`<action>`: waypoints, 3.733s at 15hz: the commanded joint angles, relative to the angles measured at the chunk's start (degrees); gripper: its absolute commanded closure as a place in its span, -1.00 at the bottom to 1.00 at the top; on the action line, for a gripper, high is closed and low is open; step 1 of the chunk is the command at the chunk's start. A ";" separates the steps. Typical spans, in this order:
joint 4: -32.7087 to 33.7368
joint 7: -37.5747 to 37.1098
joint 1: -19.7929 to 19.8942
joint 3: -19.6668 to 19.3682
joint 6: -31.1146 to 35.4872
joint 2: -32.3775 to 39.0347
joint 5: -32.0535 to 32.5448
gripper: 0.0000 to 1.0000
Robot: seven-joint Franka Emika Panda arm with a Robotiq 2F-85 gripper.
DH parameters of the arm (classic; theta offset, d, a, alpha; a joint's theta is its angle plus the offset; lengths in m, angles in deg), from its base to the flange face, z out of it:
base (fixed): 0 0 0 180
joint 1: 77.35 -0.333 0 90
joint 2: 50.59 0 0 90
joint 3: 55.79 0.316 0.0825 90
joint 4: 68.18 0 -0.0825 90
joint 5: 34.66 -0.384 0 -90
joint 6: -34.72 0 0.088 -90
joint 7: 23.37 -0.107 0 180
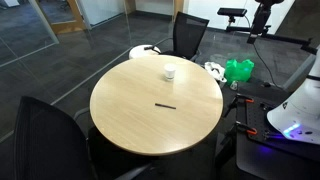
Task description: Move the cup towards you then put the marker in the cup
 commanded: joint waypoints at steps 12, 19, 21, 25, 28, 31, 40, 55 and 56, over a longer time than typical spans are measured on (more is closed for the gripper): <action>1.71 -5.22 1.56 0.81 4.01 4.25 -2.27 -1.00; 4.92 -17.39 5.61 0.86 13.88 14.22 -5.24 -1.00; 6.10 -21.53 6.89 0.95 17.01 17.30 -5.57 -1.00; 8.46 -32.40 8.71 1.18 23.62 24.36 -6.04 -1.00; 9.70 -41.24 9.03 0.72 28.61 29.22 -5.42 -1.00; 10.93 -49.57 9.21 -0.03 33.15 33.66 -4.14 -1.00; 16.41 -73.71 9.47 -5.04 39.10 45.70 8.27 -1.00; 23.53 -74.17 7.52 -9.86 35.20 55.77 8.01 -1.00; 24.56 -73.49 7.50 -9.99 34.64 57.20 7.31 -1.00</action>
